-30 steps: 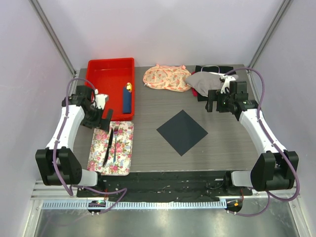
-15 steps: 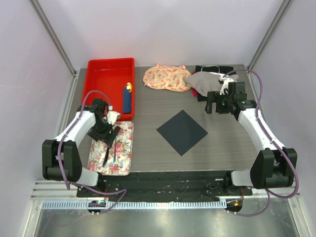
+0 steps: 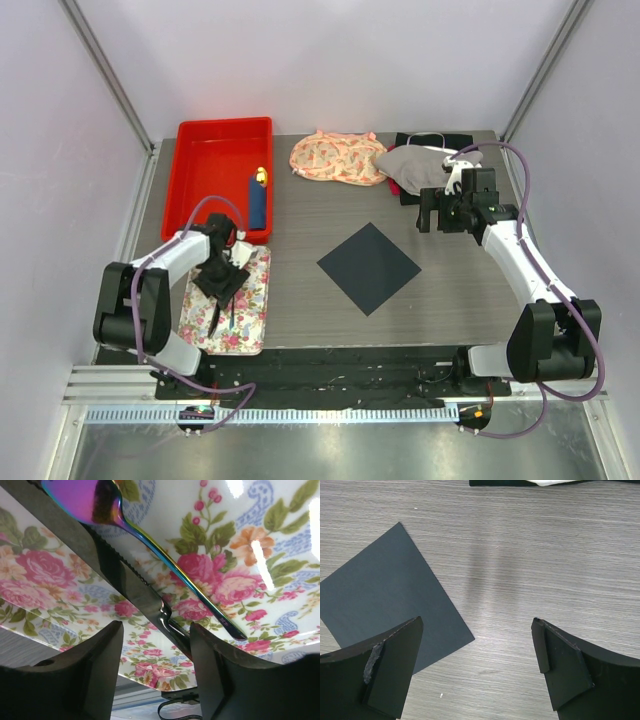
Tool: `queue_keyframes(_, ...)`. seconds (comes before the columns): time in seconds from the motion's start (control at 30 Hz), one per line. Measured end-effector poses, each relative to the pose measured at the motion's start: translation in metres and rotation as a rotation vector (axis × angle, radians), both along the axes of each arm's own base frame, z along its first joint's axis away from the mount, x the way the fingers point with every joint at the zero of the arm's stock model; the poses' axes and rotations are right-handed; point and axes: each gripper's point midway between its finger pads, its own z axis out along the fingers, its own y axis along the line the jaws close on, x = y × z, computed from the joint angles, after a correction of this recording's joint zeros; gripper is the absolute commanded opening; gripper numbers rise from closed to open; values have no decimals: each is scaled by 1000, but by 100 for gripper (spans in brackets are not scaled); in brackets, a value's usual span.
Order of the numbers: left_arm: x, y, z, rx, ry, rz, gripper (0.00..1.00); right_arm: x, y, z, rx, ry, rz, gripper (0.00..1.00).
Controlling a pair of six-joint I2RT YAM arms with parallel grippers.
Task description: Place the utensils on the paper napkin and roll it up
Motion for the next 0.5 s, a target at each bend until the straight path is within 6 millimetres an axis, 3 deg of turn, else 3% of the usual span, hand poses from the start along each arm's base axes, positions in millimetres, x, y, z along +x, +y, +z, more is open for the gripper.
queue_keyframes(0.23,2,-1,-8,23,12,-8,41,-1,-2,-2,-13,4,-1,100)
queue_keyframes(0.5,-2,0,-9,34,17,-2,13,-4,-4,-7,-26,15,-4,100)
